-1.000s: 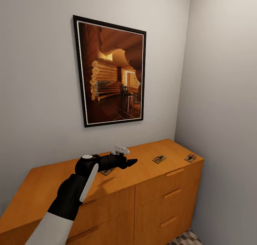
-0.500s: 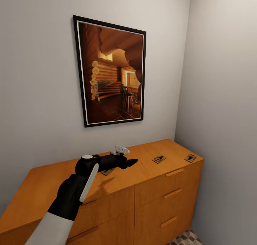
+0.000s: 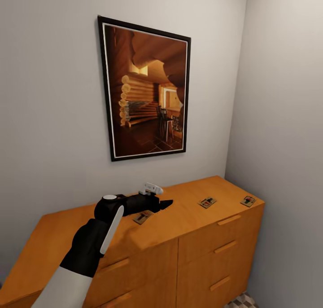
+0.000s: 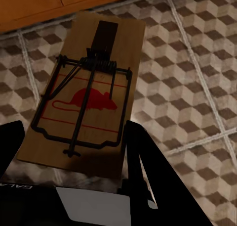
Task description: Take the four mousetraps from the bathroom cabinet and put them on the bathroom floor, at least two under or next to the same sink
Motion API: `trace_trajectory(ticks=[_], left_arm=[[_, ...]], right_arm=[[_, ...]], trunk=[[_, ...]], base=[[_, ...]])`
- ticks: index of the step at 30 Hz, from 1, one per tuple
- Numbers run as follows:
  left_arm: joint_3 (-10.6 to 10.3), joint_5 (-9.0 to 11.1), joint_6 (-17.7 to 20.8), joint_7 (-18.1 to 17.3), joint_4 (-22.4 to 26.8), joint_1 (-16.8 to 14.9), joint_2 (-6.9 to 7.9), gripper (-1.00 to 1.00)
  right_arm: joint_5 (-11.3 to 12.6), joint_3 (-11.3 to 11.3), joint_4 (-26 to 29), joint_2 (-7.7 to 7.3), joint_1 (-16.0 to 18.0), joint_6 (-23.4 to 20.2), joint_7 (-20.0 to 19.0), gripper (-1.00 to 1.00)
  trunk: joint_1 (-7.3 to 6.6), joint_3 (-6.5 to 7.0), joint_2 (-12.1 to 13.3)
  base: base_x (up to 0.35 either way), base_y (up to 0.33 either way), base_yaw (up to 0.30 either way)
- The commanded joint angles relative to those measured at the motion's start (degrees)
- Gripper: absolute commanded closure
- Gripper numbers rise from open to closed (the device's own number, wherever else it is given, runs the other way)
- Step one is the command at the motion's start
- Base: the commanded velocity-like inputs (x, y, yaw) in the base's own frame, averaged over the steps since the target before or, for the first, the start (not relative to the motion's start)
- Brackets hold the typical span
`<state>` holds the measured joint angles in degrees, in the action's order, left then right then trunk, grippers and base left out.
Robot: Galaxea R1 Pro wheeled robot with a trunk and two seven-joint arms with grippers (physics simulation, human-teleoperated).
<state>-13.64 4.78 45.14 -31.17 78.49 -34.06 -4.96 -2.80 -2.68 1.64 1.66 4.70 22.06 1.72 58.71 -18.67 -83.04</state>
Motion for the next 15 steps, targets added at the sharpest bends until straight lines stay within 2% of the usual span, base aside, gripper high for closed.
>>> trace_trajectory(ticks=[1, 5, 15], left_arm=[[0.0, 0.5, 0.4, 0.1, 0.0, 0.0, -0.02, -1.00], [0.0, 0.5, 0.5, 0.1, 0.0, 0.0, -0.04, -1.00], [0.0, 0.5, 0.5, 0.1, 0.1, 0.0, -0.05, -1.00]], right_arm=[[-0.2, -0.2, -0.1, 0.03, 0.0, 0.2, 0.2, 1.00], [-0.2, -0.2, -0.1, 0.08, 0.0, 0.2, 0.2, 1.00], [-0.2, -0.2, -0.1, 0.10, 0.0, 0.2, 0.2, 1.00]], trunk=[[0.02, -0.07, 0.0], [0.02, -0.07, 0.0], [0.02, -0.07, 0.0]], base=[[0.211, 0.229, 0.000], [0.205, 0.165, 0.000], [0.021, 0.014, 0.000]])
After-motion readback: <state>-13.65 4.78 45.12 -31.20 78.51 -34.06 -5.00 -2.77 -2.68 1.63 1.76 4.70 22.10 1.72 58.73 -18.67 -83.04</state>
